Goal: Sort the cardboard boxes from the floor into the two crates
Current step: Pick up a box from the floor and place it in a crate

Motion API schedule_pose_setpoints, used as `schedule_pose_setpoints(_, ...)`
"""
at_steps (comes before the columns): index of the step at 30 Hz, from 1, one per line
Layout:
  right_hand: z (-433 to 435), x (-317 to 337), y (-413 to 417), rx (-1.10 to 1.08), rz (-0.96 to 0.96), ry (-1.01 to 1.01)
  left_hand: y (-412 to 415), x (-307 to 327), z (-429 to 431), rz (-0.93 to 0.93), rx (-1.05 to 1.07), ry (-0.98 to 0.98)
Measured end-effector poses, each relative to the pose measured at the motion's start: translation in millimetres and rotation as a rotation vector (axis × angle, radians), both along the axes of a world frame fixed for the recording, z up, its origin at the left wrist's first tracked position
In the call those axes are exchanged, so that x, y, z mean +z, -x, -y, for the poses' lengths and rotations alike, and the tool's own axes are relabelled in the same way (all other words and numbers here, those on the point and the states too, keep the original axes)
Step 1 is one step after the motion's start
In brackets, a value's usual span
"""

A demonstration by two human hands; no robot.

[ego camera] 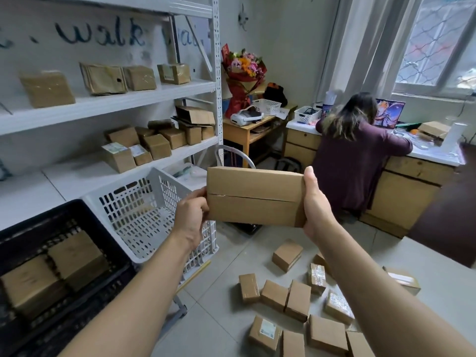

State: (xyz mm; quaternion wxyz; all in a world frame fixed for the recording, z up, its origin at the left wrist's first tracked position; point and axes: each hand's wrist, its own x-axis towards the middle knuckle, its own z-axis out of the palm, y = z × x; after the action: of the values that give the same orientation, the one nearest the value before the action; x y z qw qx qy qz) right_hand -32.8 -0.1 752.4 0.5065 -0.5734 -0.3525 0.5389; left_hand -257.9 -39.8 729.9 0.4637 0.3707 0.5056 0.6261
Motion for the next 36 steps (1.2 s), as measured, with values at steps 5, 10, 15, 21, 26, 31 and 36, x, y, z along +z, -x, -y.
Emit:
schedule_pose_setpoints(5,7,-13,0,0.108,-0.032,0.011,-6,-3,15,0.078,0.171,0.038)
schedule_pose_setpoints(10,12,-23,-3,0.231,-0.017,-0.019,-15,-6,28,0.046,0.229,0.088)
schedule_pose_setpoints(15,17,-27,2,0.331,-0.008,-0.101,-13,-12,48,0.052,0.362,0.14)
schedule_pose_setpoints(21,29,-35,32,0.481,-0.006,-0.151,3,-14,81,0.107,0.497,0.183)
schedule_pose_setpoints(26,37,-35,79,0.636,0.007,-0.142,41,-15,110,0.135,0.564,0.155)
schedule_pose_setpoints(31,37,-37,150,0.717,0.098,-0.169,98,-19,132,0.16,0.654,0.125)
schedule_pose_setpoints(36,41,-48,237,0.772,0.108,-0.169,174,-24,151,0.177,0.701,0.123)
